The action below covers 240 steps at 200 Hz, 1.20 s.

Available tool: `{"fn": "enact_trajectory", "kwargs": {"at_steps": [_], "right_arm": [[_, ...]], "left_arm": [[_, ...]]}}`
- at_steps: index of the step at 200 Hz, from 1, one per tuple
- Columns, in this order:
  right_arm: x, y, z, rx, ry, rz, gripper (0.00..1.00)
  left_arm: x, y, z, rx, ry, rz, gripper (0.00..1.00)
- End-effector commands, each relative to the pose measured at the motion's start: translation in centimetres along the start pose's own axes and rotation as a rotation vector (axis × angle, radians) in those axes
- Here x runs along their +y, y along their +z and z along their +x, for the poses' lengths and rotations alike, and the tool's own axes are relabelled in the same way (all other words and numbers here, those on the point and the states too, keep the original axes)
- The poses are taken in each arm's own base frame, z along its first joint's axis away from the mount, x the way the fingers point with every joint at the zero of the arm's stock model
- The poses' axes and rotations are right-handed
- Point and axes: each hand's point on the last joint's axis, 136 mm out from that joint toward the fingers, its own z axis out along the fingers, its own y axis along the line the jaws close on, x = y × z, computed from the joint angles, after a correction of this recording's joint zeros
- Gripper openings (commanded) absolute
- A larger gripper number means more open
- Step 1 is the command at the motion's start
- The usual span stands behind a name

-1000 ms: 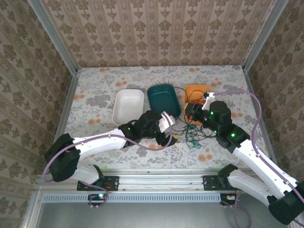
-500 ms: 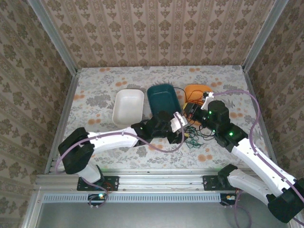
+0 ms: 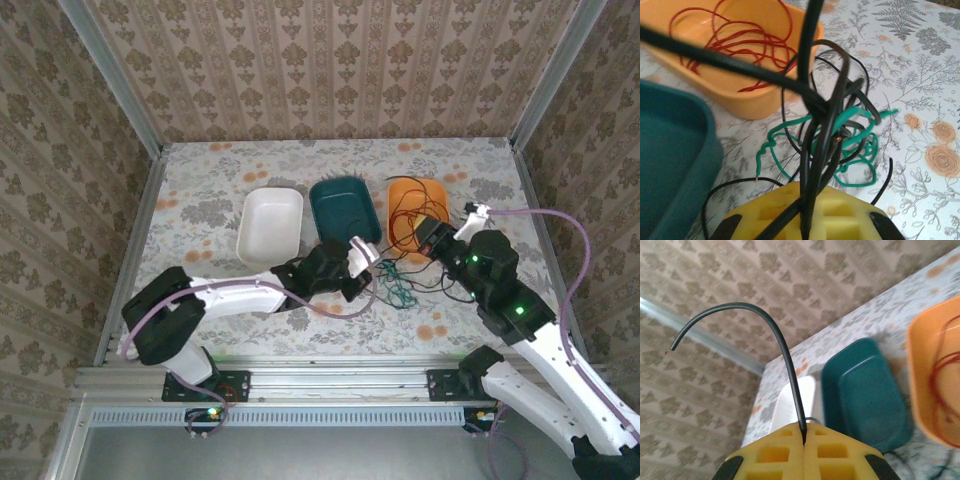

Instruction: Untangle the cables

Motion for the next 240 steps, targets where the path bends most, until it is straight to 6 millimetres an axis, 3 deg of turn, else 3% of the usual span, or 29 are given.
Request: {"fn": "enact_trajectory", "kwargs": {"at_steps": [1,51,116,163,197,240], "right_arm": [[-3.2,-3.1,-4.0,-0.183,-0.043,0.203,0.00],[-8.9,-7.1,-5.4,-0.300,-0.073,0.507,0.00],[-11.6,-9.7,-6.1,-0.347,-0.118,0.684,0.00],[-13.7,-14.6,-8.1,-0.456,-0.143,0.883,0.00],[-13.5,-17.2,-9.6,-0.522,-0.185,0.921,0.00],[-8.8,-13.1,-10.1,-0.441,-0.269,0.622,0.00]], "left_arm": [[1.1,-2.7,-0.1,-0.016,-0.042,-0.048,0.00],[1.6,-7.9,0.8,-0.036,-0.055,-0.069,0.00],[4.7,-11.5,0.7,-0.072,-0.105,-0.128,0.00],[6.7,-13.1,0.1,-0.095,-0.129,-0.165,0.00],[6.9,-13.1,0.7,-0.072,-0.132,-0.157,0.00],[6.5,-12.1,1.5,-0.047,-0.145,-0.124,0.00]]}}
